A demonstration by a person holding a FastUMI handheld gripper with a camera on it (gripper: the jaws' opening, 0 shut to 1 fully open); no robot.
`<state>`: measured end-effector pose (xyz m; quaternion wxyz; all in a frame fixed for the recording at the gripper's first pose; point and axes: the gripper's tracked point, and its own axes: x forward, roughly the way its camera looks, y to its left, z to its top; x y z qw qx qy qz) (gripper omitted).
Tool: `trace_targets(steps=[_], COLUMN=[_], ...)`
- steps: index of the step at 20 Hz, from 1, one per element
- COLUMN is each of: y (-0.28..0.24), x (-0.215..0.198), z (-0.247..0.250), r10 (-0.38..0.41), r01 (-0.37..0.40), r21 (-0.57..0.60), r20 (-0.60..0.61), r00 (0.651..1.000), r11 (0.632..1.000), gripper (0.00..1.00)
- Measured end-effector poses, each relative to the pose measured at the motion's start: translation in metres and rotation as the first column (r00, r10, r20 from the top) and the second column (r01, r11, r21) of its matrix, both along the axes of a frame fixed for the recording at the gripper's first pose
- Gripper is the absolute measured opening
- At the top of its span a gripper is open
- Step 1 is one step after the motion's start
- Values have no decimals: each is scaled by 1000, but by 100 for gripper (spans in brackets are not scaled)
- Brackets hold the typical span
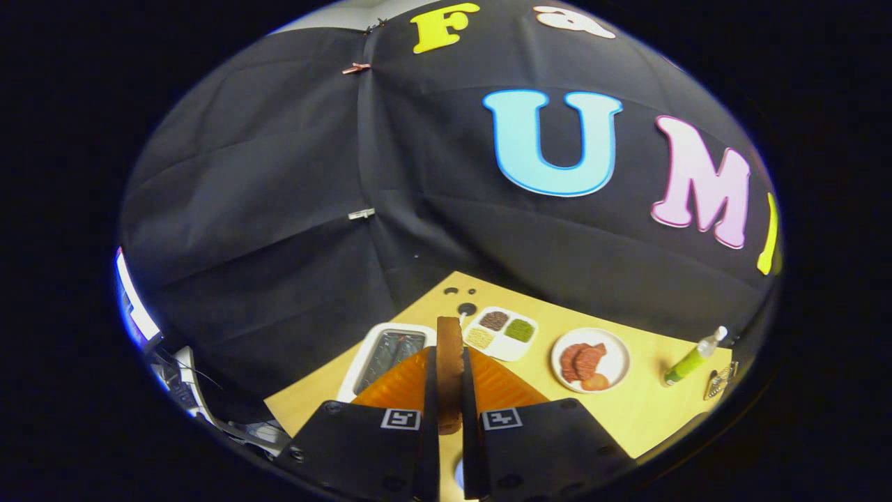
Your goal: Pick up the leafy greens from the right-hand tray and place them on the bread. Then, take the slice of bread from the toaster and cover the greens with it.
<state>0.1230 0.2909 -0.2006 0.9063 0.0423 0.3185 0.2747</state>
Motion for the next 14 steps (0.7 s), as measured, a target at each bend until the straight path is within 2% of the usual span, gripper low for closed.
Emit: trace_targets(steps=[3,7,11,14], y=[-44,-83,-89,-84], x=[-17,-46,-60,-62], z=[-32,-88,-133,-156], r10=[-45,-142,-254,-351], r01=[43,128,241,352], r21=[-74,-118,-87,-31], r20=[-34,-121,-179,-213], r00=[998,982,951,912], r11=[996,985,967,935], gripper=[18,18,18,17])
